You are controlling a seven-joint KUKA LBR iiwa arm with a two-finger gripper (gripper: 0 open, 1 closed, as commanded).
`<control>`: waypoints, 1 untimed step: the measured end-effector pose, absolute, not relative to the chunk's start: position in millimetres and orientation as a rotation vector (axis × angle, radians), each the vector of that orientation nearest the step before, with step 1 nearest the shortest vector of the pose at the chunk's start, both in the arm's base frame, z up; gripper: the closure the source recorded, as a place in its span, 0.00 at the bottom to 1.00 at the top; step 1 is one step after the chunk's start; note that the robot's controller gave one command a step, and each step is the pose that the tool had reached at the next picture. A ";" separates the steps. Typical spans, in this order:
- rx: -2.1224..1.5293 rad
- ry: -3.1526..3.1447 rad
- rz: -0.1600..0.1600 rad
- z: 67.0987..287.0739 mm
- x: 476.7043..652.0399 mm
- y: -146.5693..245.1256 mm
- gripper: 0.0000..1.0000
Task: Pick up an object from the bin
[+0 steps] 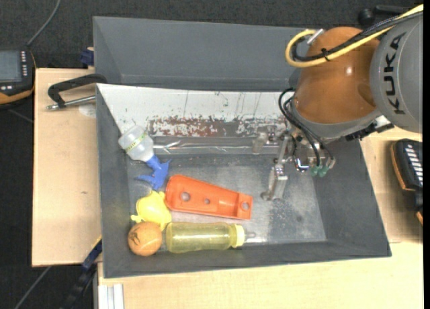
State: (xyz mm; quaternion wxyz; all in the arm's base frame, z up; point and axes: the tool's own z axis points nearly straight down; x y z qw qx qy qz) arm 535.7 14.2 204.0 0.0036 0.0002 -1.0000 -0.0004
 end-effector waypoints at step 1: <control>0.000 -3.144 -0.002 208.8 537.2 14.2 0.00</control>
Offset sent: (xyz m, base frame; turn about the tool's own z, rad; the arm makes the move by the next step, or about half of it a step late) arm -0.0239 0.0584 -0.1049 0.0214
